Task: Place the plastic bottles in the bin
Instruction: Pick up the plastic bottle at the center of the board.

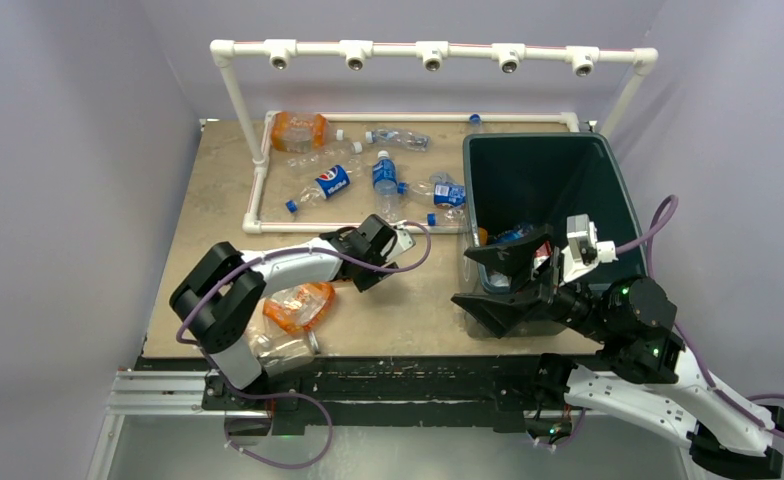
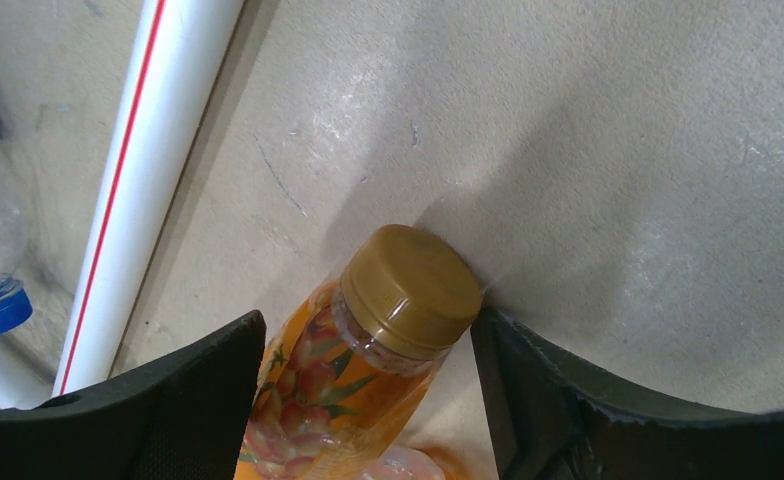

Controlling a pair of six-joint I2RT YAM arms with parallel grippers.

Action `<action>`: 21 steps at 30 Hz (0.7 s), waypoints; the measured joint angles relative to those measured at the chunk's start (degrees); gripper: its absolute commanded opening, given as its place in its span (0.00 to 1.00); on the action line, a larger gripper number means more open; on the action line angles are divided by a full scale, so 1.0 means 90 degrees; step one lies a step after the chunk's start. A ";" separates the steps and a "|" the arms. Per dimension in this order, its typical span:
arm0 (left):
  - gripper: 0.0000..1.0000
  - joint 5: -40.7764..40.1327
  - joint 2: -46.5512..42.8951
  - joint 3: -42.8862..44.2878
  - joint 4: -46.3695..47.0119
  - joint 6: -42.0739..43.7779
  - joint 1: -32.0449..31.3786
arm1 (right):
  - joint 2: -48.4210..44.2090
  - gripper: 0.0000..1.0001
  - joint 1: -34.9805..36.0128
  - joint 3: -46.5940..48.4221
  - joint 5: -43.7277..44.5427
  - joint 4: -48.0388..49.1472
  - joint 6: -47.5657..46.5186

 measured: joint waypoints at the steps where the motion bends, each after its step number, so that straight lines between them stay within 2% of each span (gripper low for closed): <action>1: 0.69 0.0002 0.0049 0.0000 -0.0002 -0.0005 0.0000 | 0.0000 0.89 -0.0002 0.0000 0.0000 -0.0002 0.0010; 10: 0.48 0.0000 0.0211 0.0032 -0.0041 -0.0136 -0.0015 | 0.0000 0.89 0.0000 0.0000 0.0000 0.0002 0.0063; 17: 0.41 0.0019 0.0146 0.0061 -0.0170 -0.0345 -0.0078 | -0.0002 0.89 0.0000 0.0000 0.0005 0.0000 0.0092; 21: 0.34 0.0029 -0.0216 0.0066 -0.0180 -0.0493 -0.0187 | -0.0017 0.89 0.0000 0.0000 0.0022 0.0000 0.0126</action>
